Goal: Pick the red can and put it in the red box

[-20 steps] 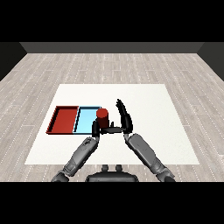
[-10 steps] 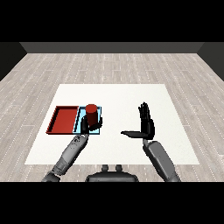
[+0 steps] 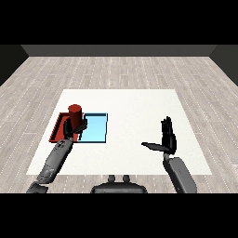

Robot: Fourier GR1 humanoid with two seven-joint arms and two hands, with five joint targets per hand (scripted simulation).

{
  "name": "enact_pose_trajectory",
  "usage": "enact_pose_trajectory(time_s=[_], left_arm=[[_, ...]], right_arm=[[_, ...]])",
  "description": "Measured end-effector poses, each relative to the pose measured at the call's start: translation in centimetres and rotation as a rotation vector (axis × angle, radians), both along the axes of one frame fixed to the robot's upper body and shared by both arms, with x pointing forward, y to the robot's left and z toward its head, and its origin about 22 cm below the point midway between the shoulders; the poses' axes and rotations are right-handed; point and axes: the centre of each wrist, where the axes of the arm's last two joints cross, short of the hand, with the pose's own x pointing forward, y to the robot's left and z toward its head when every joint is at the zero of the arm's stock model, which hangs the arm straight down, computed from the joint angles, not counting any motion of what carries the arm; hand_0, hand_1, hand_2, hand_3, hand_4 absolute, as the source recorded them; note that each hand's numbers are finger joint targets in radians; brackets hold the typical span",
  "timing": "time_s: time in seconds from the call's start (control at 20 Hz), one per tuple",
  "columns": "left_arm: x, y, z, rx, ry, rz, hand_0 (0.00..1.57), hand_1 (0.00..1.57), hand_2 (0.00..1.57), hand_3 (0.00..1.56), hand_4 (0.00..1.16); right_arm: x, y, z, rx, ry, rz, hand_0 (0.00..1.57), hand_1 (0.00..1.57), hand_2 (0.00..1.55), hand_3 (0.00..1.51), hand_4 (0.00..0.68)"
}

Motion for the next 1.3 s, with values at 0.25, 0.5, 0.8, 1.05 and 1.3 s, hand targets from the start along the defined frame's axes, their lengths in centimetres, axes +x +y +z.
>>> enact_pose_trajectory(time_s=[0.25,0.5,0.8,1.05,1.3], left_arm=[[1.4,4.2,-1.3,0.065,0.106,0.087,1.57,1.57,1.55,1.47,1.09],[3.1,6.0,-2.6,0.11,0.22,0.159,1.57,1.57,1.57,1.5,1.05],[3.5,7.2,-4.2,0.143,0.387,0.237,0.69,0.69,0.72,0.49,0.74],[2.6,7.4,-5.9,0.156,0.552,0.305,0.68,0.68,0.69,0.12,0.77],[1.4,8.3,-7.0,0.088,0.629,0.401,1.49,1.49,1.34,0.0,0.65]], right_arm=[[0.1,-1.2,-0.6,-0.025,0.045,-0.052,0.0,0.0,0.0,0.0,0.0],[1.4,-2.4,-0.9,-0.053,0.074,-0.085,0.0,0.0,0.0,0.0,0.0],[2.7,-1.9,-1.9,-0.024,0.101,-0.077,0.0,0.0,0.0,0.0,0.0],[3.7,-2.3,-2.7,-0.017,0.105,-0.088,0.0,0.0,0.0,0.0,0.0],[4.0,-2.1,-3.6,-0.016,0.1,-0.09,0.0,0.0,0.0,0.0,0.0]])
